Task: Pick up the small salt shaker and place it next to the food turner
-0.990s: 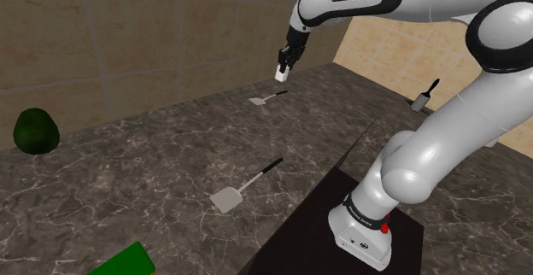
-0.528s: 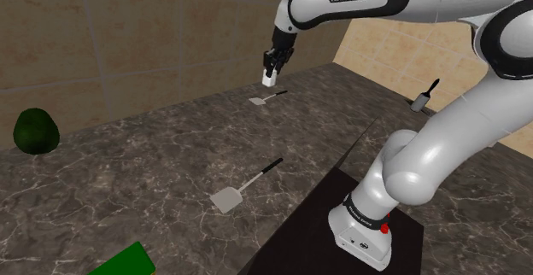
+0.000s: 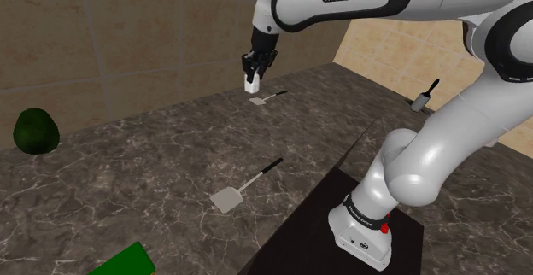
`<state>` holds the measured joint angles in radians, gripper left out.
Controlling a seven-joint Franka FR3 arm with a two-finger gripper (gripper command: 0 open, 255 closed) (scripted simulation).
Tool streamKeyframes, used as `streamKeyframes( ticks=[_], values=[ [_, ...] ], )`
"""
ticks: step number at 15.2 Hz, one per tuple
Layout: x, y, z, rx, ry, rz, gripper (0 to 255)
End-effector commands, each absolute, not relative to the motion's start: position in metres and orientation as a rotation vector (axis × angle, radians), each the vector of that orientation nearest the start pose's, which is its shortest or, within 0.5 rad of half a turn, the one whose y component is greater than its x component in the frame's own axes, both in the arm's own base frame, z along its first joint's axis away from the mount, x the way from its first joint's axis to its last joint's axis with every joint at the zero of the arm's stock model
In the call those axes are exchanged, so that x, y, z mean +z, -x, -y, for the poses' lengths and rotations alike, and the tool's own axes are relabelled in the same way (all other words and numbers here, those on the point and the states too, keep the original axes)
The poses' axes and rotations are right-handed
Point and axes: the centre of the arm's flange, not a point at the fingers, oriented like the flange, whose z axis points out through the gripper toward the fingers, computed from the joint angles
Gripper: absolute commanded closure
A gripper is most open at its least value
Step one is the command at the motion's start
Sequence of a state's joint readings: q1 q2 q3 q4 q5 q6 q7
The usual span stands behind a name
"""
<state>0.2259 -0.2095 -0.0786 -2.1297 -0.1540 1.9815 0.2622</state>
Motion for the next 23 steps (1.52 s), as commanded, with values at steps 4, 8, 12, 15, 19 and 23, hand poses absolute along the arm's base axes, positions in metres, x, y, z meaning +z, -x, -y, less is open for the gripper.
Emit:
streamKeyframes(
  ticks=[4,8,12,15,19,23],
  values=[
    [0.504,-0.496,-0.129,-0.140,3.249,-0.094,255],
    [0.504,-0.496,-0.182,-0.140,3.249,-0.094,255],
    [0.504,-0.497,-0.235,-0.140,3.249,-0.094,255],
    [0.505,-0.498,-0.276,-0.140,3.249,-0.094,255],
    [0.483,-0.498,-0.276,-0.140,3.249,-0.094,255],
    [0.462,-0.498,-0.276,-0.140,3.249,-0.094,255]
  ],
)
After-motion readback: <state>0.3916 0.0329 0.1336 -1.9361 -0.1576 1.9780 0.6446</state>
